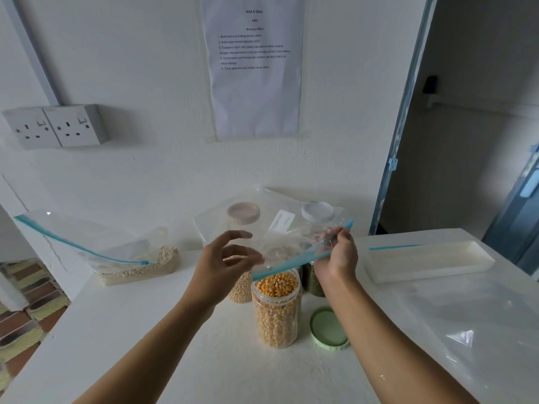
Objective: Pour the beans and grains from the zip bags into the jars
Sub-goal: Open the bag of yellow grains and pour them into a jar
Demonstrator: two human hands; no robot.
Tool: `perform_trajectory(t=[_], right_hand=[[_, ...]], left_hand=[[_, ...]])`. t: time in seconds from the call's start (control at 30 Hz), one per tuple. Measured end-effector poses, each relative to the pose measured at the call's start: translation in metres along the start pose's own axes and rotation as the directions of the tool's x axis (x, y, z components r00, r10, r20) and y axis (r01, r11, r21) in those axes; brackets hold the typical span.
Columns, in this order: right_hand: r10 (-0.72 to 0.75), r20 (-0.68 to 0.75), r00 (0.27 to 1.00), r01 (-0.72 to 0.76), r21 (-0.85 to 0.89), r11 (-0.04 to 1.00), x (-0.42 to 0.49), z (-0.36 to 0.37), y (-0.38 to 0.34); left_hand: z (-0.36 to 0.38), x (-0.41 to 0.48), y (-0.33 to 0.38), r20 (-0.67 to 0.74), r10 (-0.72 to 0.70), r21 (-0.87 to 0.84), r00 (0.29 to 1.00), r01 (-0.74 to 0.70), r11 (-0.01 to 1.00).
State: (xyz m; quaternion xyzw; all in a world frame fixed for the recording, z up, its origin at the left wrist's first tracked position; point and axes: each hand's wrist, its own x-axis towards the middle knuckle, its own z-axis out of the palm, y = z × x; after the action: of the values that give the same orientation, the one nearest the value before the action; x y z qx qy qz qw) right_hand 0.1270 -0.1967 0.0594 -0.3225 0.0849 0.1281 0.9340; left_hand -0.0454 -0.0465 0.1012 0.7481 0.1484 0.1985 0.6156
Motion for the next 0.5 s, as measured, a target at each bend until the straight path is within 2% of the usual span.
perform_trajectory(t=[0.17,0.4,0.5], right_hand=[[-0.010,-0.012,1.000,0.011,0.032,0.999,-0.002,0.007,0.000],[-0.024,0.028,0.999,0.023,0.033,0.999,0.000,0.013,-0.002],[-0.022,0.029,0.999,0.020,0.049,0.999,0.005,0.009,-0.002]], left_hand=[[0.011,0.003,-0.004,0.025,-0.065,-0.002,0.998,0.065,0.998],[0.010,0.010,-0.005,-0.066,0.175,0.225,0.982,-0.156,0.962],[0.012,0.011,-0.006,-0.003,0.189,0.235,0.982,-0.183,0.954]])
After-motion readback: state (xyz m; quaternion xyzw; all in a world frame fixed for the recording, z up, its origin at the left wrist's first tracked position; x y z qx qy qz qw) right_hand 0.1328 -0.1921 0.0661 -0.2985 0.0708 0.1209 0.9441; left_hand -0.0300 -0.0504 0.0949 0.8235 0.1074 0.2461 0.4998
